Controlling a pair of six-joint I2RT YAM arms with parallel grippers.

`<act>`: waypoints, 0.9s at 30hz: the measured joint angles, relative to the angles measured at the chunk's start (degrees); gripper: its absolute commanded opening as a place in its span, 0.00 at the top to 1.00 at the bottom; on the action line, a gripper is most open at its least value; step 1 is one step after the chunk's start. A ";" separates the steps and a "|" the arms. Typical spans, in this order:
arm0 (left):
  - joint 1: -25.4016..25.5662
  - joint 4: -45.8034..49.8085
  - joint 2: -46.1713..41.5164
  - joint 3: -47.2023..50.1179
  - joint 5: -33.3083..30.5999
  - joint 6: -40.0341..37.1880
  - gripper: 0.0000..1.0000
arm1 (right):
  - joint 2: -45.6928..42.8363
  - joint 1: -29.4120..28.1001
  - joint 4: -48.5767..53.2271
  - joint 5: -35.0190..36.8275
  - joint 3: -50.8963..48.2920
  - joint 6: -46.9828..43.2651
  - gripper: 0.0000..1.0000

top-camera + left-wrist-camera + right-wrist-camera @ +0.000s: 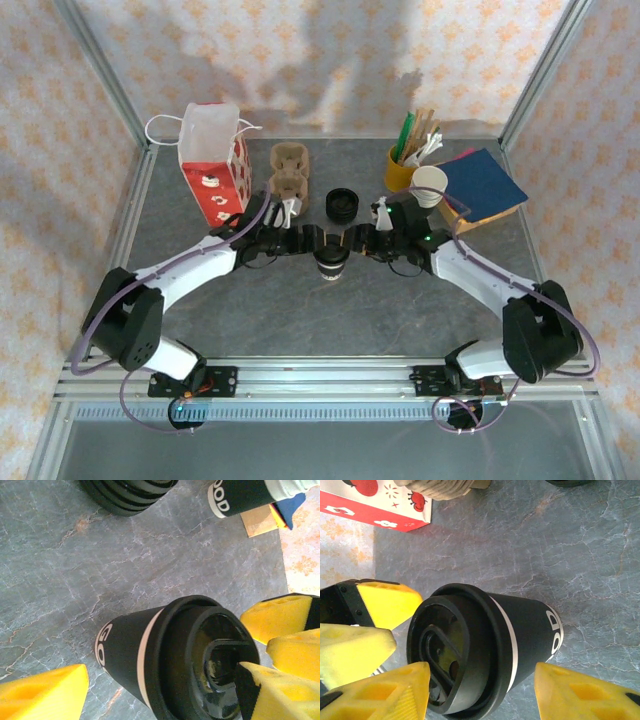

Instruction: Pack the takeout coffee

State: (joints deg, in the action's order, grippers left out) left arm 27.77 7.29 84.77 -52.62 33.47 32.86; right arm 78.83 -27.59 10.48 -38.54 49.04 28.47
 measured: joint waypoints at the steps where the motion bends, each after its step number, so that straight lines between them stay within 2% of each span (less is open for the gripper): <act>1: 0.00 -0.20 0.31 0.31 0.04 -0.02 0.22 | 0.28 0.00 -0.13 -0.02 0.00 0.00 0.43; 19: 0.00 -2.47 1.75 2.25 0.42 -0.44 0.25 | 1.49 -0.02 -1.18 1.31 -1.42 0.17 0.46; 27: 0.00 -5.07 1.62 3.91 0.42 -0.42 0.26 | 0.98 0.00 -6.51 1.09 -4.63 2.34 0.46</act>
State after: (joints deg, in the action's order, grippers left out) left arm 27.77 2.22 86.39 -48.71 33.89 32.45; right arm 79.81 -27.59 3.97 -37.45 44.40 30.81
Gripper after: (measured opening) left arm 0.742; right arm 0.537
